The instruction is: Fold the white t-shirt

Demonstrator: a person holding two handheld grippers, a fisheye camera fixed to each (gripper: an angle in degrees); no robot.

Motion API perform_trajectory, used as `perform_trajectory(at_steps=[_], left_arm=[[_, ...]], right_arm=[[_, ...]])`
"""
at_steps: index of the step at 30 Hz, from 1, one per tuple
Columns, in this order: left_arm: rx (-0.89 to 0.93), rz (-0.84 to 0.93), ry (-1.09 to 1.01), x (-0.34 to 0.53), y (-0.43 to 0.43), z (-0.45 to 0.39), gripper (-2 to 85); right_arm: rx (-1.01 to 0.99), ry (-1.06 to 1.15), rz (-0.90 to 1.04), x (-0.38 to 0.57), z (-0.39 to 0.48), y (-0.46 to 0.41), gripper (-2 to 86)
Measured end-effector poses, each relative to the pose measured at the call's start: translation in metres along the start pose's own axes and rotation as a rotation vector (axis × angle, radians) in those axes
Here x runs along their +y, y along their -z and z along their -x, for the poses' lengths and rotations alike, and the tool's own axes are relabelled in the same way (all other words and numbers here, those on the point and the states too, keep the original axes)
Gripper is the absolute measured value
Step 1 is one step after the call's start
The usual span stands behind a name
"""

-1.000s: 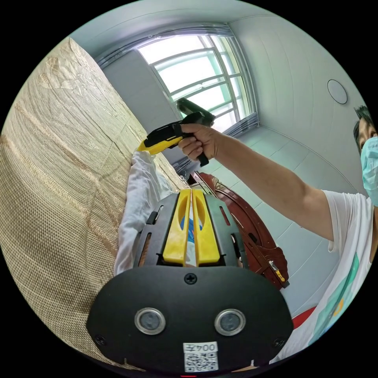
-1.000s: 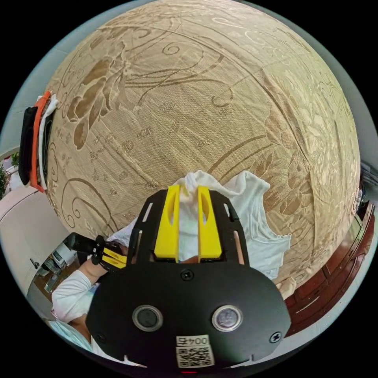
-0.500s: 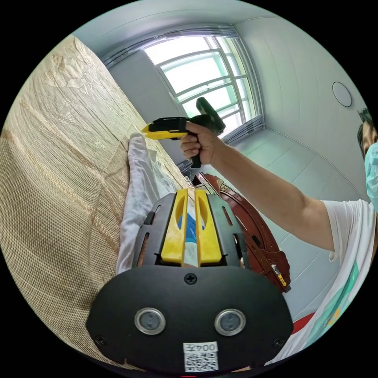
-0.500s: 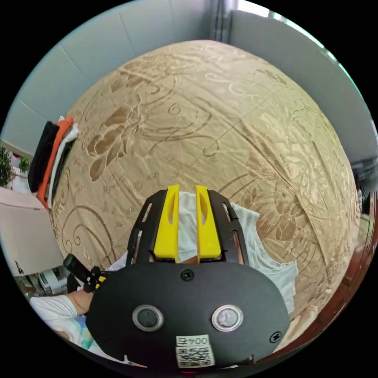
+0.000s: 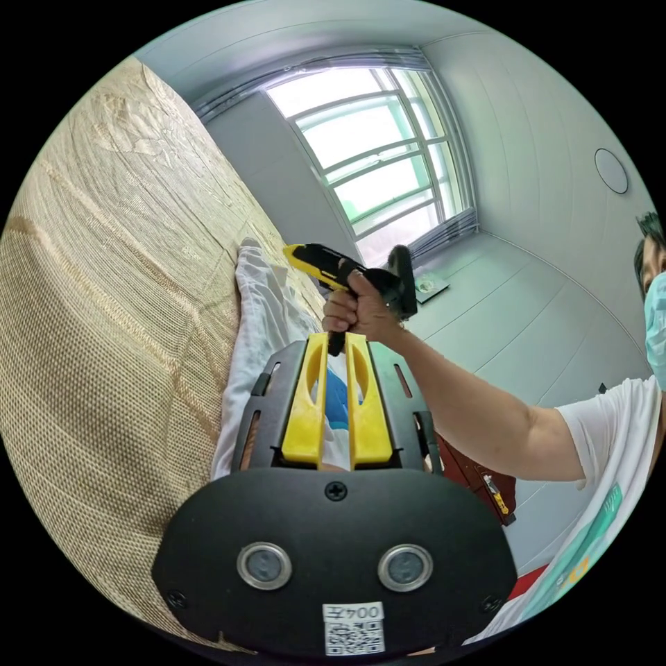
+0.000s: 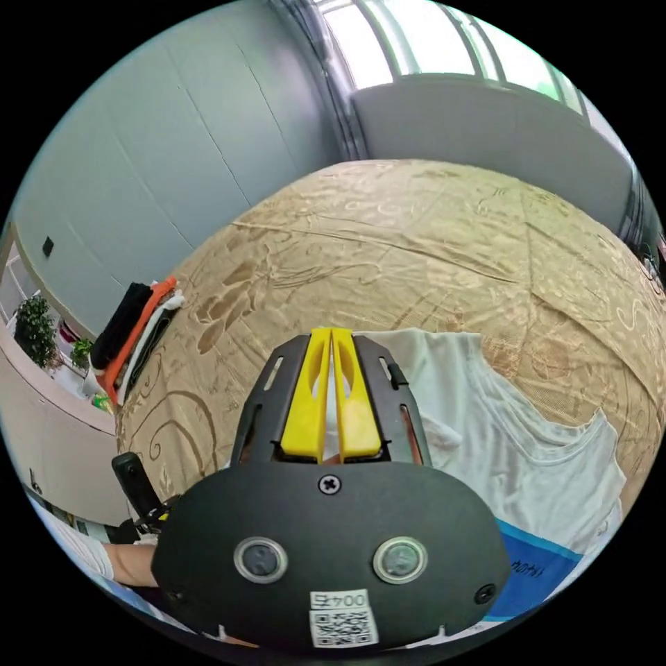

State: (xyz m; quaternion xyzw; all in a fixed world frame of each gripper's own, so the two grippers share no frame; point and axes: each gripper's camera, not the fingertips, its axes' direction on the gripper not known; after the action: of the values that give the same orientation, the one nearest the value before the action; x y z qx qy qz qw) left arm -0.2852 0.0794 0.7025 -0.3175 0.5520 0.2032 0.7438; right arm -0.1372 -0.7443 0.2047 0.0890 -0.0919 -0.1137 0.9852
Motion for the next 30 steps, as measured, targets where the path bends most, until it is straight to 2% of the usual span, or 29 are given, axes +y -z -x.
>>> perform_trajectory(at_steps=[1, 3, 4, 8, 9, 12, 14, 17, 20, 24, 27, 30], left_arm=[[-0.001, 0.001, 0.0, 0.0, -0.001, 0.001, 1.5], [-0.001, 0.008, -0.001, -0.003, -0.004, 0.003, 1.7], [-0.003, 0.009, 0.0, -0.003, -0.005, 0.004, 1.8], [-0.023, 0.025, 0.006, -0.008, -0.012, 0.008, 2.3], [-0.033, 0.037, 0.013, -0.011, -0.015, 0.009, 2.5], [-0.069, 0.09, 0.077, -0.018, -0.026, 0.017, 2.7], [-0.105, 0.146, 0.168, -0.021, -0.033, 0.028, 2.1], [-0.191, 0.224, 0.265, -0.021, -0.032, 0.031, 0.9], [-0.28, 0.232, 0.197, -0.015, -0.017, 0.006, 0.5], [-0.352, 0.076, -0.04, -0.033, 0.003, -0.046, 0.3], [-0.264, 0.122, -0.031, -0.058, -0.028, -0.024, 0.2], [-0.253, 0.163, 0.002, -0.057, -0.044, 0.008, 0.2]], right_arm=[[-0.021, 0.027, 0.025, 0.011, 0.008, -0.005, -0.8], [-0.02, 0.077, 0.256, 0.024, 0.017, -0.043, -0.7], [0.0, 0.081, 0.287, 0.031, 0.017, -0.055, -0.7], [-0.116, -0.137, 0.024, 0.039, -0.007, -0.01, -0.8], [-0.106, -0.144, 0.013, 0.042, -0.007, -0.004, -0.8], [-0.038, -0.1, 0.074, 0.064, 0.0, -0.003, -0.8], [0.009, -0.115, 0.309, 0.075, -0.005, -0.037, -0.8], [0.007, -0.202, 0.146, 0.081, -0.009, -0.011, -0.8], [0.004, -0.171, -0.008, 0.097, 0.006, 0.021, -0.7], [0.067, -0.088, -0.001, 0.103, 0.012, 0.026, -0.2], [0.041, 0.009, 0.058, 0.075, 0.011, 0.017, 1.4], [-0.007, 0.056, 0.22, 0.024, 0.008, -0.013, 8.8]])
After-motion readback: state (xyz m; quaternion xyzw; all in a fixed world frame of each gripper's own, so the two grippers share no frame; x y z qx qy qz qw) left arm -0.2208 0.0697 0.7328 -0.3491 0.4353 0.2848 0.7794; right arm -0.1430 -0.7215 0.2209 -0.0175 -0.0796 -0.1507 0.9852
